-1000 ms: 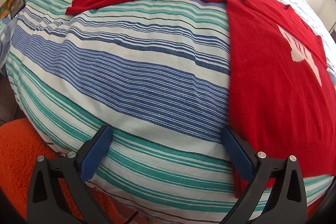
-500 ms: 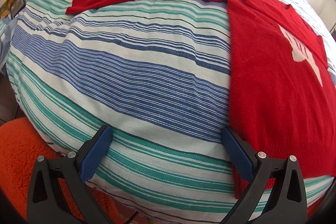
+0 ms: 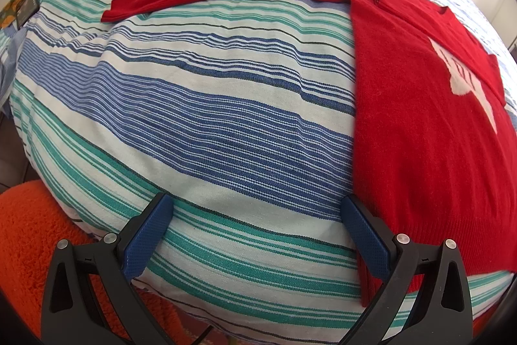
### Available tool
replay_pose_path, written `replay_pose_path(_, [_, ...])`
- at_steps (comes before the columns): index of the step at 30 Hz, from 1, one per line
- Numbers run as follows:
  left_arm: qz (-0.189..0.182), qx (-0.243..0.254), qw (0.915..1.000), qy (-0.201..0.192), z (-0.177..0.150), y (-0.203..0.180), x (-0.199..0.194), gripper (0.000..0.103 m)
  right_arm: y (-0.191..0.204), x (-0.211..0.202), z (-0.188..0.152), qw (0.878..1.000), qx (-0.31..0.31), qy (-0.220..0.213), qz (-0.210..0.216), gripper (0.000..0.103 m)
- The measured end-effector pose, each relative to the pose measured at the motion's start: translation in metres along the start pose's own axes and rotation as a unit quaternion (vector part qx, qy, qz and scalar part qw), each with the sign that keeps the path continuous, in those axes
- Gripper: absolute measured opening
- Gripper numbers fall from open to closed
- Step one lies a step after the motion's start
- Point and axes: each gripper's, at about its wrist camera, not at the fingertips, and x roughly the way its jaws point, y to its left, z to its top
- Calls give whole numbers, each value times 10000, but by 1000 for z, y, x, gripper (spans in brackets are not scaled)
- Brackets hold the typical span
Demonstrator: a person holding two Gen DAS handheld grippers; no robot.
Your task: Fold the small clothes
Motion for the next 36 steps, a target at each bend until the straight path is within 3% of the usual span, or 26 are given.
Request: replay_pose_path(36, [36,7,10000,0,-2,2,1,103,-1,1,-1,10000,-6,0,-15,95])
